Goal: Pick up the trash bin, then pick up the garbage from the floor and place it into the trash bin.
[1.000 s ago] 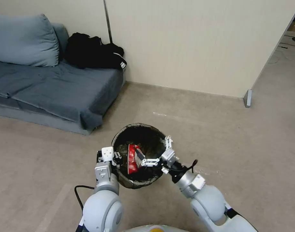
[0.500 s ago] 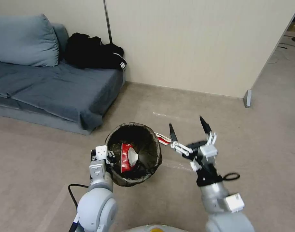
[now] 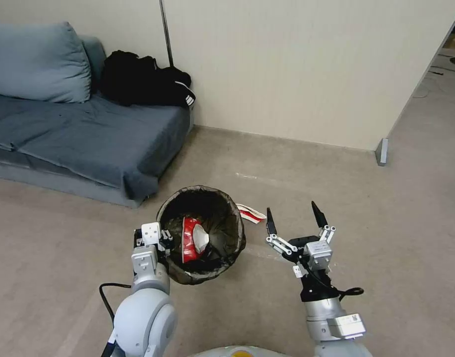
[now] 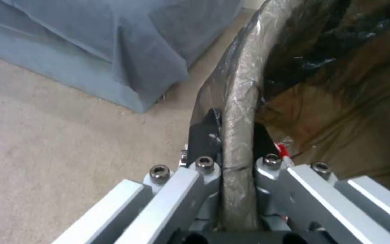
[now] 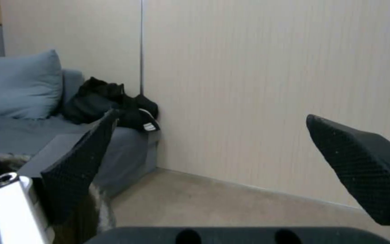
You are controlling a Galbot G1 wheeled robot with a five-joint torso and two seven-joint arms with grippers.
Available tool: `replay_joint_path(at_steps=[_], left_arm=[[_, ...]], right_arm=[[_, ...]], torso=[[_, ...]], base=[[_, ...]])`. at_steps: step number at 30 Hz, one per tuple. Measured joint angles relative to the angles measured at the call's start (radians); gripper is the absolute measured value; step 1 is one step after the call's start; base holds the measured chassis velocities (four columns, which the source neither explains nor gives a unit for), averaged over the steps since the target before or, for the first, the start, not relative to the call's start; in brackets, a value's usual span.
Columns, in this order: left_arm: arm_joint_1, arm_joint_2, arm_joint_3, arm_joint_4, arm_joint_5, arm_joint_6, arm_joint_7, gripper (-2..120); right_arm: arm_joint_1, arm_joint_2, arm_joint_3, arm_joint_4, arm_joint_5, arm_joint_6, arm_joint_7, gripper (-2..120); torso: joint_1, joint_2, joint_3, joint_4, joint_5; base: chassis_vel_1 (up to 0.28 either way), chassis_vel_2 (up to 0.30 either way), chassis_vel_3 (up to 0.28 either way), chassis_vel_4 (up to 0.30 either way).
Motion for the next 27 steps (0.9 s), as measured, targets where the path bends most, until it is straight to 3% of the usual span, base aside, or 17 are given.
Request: replay_joint_path(at_steps=[10, 14, 19, 23, 24, 26, 27], left_arm=[[-0.002, -0.006, -0.001, 0.000, 0.000, 0.000, -0.002, 1], [-0.003, -0.011, -0.003, -0.001, -0.001, 0.000, -0.007, 1], [-0.002, -0.012, -0.007, -0.006, -0.002, 0.000, -0.009, 1], [-0.003, -0.009, -0.014, -0.008, -0.009, 0.002, -0.015, 1], [-0.003, -0.009, -0.014, -0.008, -0.009, 0.002, -0.015, 1], [-0.006, -0.007, -0.015, -0.005, -0.013, 0.005, -0.019, 1], [-0.006, -0.007, -0.015, -0.005, -0.013, 0.005, -0.019, 1]], right_arm=[[0.190, -0.068, 0.055, -0.089, 0.127, -0.074, -0.076, 100], [0.380, -0.154, 0.049, -0.321, 0.172, -0.092, -0.215, 100], [0.469, -0.194, 0.022, -0.458, 0.178, -0.088, -0.278, 100], [0.658, -0.246, -0.073, -0.772, 0.176, -0.045, -0.398, 100], [0.658, -0.246, -0.073, -0.772, 0.176, -0.045, -0.398, 100], [0.780, -0.240, -0.157, -0.972, 0.168, -0.001, -0.488, 100], [0.780, -0.240, -0.157, -0.972, 0.168, -0.001, -0.488, 100]], torso=[[0.000, 0.000, 0.000, 0.0000, 0.0001], [0.000, 0.000, 0.000, 0.0001, 0.0002], [0.000, 0.000, 0.000, 0.0003, 0.0003], [0.000, 0.000, 0.000, -0.0002, 0.0002], [0.000, 0.000, 0.000, -0.0002, 0.0002], [0.000, 0.000, 0.000, 0.0001, 0.0005], [0.000, 0.000, 0.000, 0.0001, 0.0005]], base=[[0.000, 0.000, 0.000, 0.000], [0.000, 0.000, 0.000, 0.000], [0.000, 0.000, 0.000, 0.000], [0.000, 0.000, 0.000, 0.000], [0.000, 0.000, 0.000, 0.000], [0.000, 0.000, 0.000, 0.000], [0.000, 0.000, 0.000, 0.000]])
